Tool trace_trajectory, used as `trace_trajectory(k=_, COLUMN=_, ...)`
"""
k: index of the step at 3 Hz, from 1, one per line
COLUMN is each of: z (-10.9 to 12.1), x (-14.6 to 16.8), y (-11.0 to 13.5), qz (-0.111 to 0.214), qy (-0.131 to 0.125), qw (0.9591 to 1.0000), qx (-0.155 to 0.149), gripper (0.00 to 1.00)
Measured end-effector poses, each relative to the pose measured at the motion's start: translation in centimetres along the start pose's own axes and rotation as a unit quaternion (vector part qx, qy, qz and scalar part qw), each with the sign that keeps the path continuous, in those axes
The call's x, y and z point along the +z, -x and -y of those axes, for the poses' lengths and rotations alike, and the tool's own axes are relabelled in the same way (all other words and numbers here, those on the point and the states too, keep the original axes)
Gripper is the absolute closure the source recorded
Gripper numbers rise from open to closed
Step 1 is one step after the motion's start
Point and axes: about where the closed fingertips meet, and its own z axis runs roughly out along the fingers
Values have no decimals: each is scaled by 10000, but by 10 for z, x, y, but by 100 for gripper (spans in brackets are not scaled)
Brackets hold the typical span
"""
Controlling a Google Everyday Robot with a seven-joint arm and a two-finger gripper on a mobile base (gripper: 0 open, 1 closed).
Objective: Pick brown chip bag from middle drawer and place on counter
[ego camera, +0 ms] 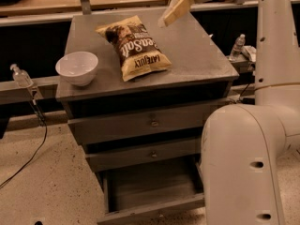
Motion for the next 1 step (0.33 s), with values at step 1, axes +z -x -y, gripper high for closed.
trace_trajectory(k=1, z=0, x=0, y=0, qz=0, qy=0, qw=10000, qx=0, gripper=0)
